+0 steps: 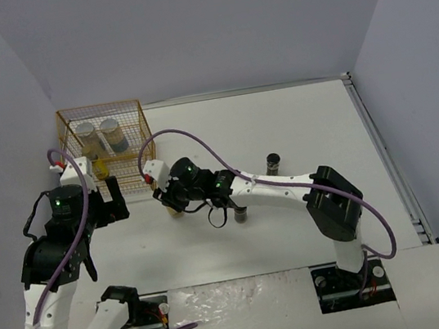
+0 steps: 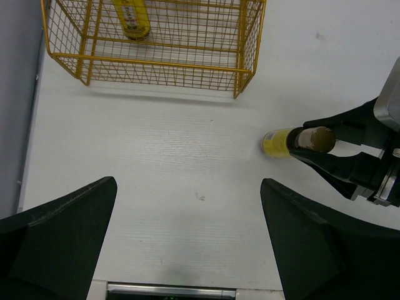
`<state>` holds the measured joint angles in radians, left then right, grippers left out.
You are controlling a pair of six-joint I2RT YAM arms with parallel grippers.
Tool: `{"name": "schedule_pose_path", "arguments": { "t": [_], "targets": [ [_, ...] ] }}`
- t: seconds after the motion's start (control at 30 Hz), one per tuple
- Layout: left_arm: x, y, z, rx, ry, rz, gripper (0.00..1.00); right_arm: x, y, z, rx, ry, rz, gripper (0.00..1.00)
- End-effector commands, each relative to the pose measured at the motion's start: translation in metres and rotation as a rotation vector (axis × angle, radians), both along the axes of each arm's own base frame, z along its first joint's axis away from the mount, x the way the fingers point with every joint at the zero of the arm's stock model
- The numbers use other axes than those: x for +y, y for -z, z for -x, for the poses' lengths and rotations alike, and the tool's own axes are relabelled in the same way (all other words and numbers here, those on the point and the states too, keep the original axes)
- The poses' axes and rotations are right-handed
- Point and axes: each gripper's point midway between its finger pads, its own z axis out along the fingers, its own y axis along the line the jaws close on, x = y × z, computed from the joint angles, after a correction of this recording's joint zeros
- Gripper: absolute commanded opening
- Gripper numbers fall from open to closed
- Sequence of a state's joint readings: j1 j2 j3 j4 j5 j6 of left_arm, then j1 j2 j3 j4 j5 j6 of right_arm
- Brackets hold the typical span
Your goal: Organize the condiment bottles
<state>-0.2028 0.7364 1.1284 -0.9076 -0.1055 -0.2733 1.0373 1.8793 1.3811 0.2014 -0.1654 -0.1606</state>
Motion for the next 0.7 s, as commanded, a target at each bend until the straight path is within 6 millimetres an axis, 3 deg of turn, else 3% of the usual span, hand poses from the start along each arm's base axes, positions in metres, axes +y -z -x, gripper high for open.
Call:
{"name": "schedule_pose_path", "arguments": {
  "t": [0.0,0.33,0.53,0.67],
  "targets": [
    [-0.008,-0.016,-0.014,-0.071,0.021,0.038,0.97,0.020,-0.047,-0.018,-0.072,0.010,-0.168,0.06],
    [-0.013,-0.011,-0.016,-0.048,0.048,0.042,0.97,0.014,-0.021,-0.025,0.009,0.021,-0.136,0.27],
    [-0.021,-0.011,-0.019,-0.040,0.089,0.056,0.97,0.011,-0.029,-0.021,0.009,0.013,-0.144,0.67],
    [-0.031,-0.011,-0.021,-0.027,0.145,0.071,0.97,0.001,-0.055,-0.014,-0.015,0.006,-0.167,0.88]
  ]
}}
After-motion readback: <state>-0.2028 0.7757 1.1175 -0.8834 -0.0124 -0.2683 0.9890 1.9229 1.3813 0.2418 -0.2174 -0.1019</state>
